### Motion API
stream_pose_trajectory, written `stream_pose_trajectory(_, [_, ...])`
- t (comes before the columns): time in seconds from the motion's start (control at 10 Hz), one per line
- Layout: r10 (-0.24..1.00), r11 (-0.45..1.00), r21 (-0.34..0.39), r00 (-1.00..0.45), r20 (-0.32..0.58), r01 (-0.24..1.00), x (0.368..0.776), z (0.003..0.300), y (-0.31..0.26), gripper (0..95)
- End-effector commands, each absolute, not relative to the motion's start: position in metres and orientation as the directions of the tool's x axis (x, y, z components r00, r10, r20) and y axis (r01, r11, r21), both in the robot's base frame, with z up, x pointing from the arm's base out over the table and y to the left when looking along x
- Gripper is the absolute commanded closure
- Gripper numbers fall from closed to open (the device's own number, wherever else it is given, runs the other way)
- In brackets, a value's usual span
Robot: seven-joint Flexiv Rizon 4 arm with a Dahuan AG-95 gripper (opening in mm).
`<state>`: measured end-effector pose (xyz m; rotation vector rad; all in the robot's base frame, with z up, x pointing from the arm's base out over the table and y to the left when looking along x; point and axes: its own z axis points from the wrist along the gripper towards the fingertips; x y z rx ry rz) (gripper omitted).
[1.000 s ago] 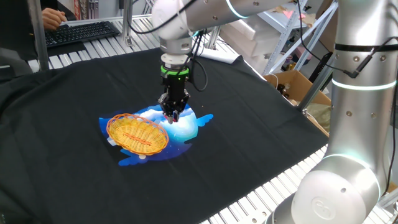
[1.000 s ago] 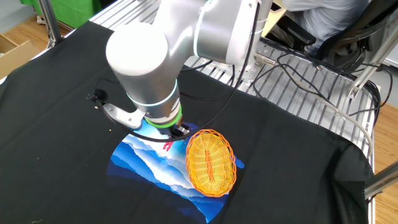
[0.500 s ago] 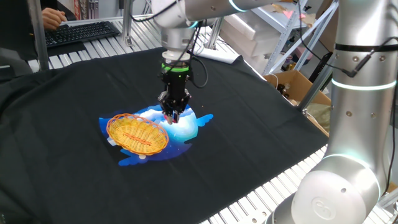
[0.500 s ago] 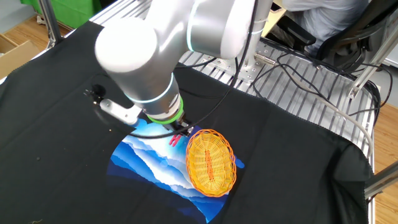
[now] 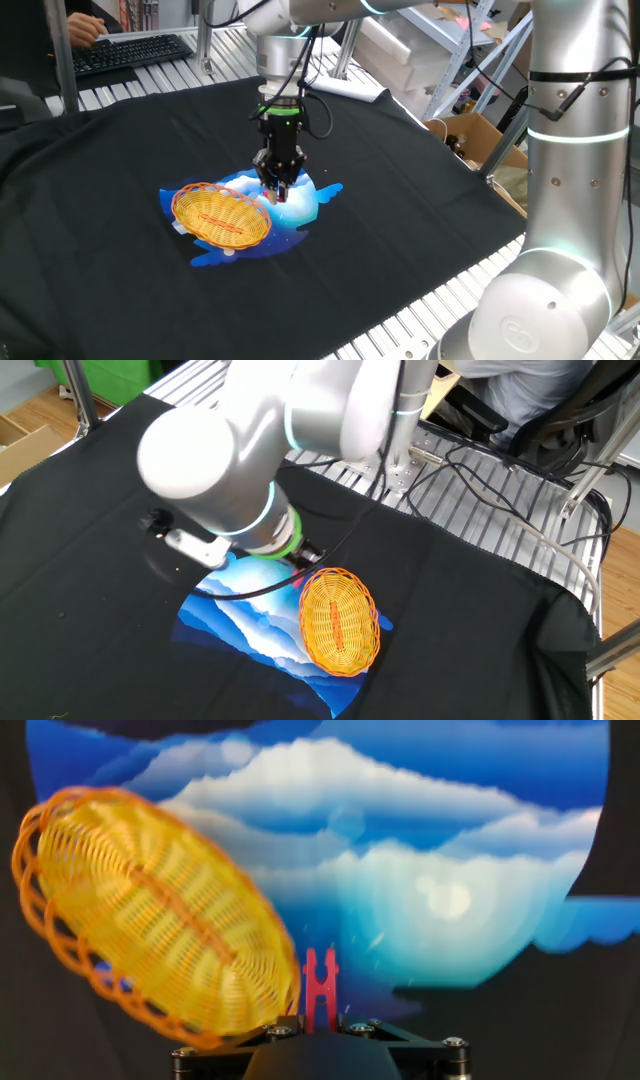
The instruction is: Use a clamp
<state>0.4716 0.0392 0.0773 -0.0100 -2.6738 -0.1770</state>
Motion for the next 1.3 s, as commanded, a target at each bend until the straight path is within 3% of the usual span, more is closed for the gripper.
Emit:
stream_pose_trajectory(0.1, [-0.021,0.992,0.121,-0.896,0.443,0.037,0.461,0.084,0.042,95.0])
stream_pose_trajectory(1.3, [0.062,0.986,0.096,-0.828,0.557,0.139,0.393,0.102,0.058,95.0])
